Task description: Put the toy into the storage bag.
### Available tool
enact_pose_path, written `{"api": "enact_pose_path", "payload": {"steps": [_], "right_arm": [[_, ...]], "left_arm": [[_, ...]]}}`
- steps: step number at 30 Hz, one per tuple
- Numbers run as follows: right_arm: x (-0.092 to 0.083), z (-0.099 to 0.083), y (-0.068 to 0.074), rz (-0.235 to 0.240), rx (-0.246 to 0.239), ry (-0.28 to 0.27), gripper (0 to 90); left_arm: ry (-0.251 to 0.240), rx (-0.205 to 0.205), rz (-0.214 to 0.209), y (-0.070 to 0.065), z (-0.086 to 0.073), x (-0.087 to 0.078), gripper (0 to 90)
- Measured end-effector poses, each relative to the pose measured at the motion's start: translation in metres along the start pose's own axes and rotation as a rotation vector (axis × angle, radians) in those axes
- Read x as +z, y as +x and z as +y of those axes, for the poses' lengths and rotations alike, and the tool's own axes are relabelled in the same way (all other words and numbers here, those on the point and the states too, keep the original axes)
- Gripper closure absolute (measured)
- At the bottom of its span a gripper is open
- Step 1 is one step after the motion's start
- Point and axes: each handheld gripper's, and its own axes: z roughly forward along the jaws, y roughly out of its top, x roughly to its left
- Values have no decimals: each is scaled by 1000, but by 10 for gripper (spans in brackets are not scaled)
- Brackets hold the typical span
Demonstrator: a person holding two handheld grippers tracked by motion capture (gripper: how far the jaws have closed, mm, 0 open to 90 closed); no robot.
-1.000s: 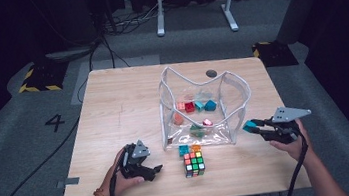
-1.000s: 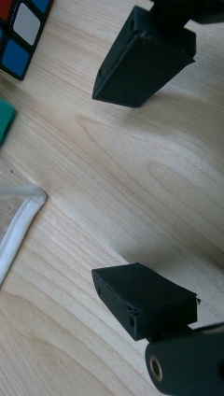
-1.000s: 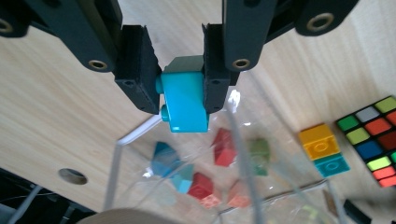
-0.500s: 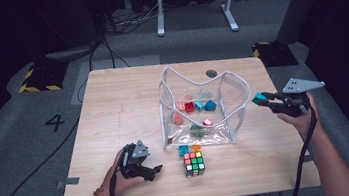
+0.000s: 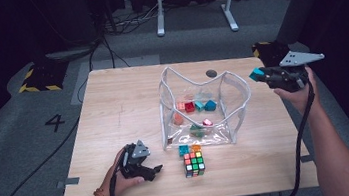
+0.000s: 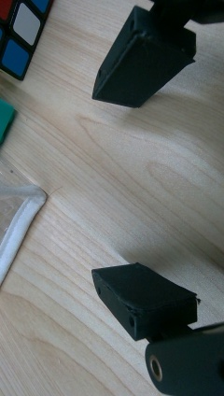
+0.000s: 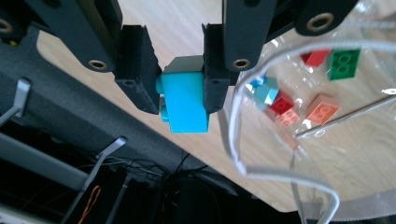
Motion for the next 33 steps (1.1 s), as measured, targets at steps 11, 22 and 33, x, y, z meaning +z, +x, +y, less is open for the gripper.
{"api": "enact_pose_path", "payload": {"steps": [11, 22, 33], "right_arm": [[8, 37, 8, 50, -43, -34, 684], [27, 51, 33, 172, -128, -28, 684], [55, 56, 61, 323, -258, 51, 683]], "left_arm": [[0, 0, 0, 0, 0, 0, 137], [0, 0, 0, 0, 0, 0, 137], [0, -1, 0, 0, 0, 0, 137]]}}
